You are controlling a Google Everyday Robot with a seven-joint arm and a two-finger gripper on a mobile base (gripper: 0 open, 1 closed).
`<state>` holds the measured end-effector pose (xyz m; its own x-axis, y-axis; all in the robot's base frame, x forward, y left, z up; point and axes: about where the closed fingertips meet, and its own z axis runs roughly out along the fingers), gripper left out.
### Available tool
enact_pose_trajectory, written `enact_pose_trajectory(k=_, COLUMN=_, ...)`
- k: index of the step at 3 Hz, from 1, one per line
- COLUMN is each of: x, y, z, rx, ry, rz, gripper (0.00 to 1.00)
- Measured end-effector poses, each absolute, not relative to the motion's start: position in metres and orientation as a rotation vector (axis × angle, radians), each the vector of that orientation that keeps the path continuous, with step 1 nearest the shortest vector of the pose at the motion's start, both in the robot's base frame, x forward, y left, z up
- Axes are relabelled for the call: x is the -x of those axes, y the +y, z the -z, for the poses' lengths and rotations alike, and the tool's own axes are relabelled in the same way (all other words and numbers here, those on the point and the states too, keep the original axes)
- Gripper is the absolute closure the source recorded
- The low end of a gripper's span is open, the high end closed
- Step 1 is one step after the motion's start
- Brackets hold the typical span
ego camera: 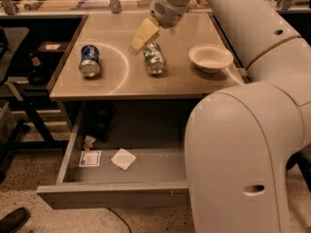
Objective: Place green can into top drawer
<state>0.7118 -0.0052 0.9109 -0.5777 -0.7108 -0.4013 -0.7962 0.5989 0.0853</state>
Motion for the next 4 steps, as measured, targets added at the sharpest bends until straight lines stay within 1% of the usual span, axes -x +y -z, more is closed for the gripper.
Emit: enact_pose_trajectory(k=4, x=-0.745, y=0.004, z=-0.873, rx=1.160, ry=2.578, rz=-0.406, gripper=0.00)
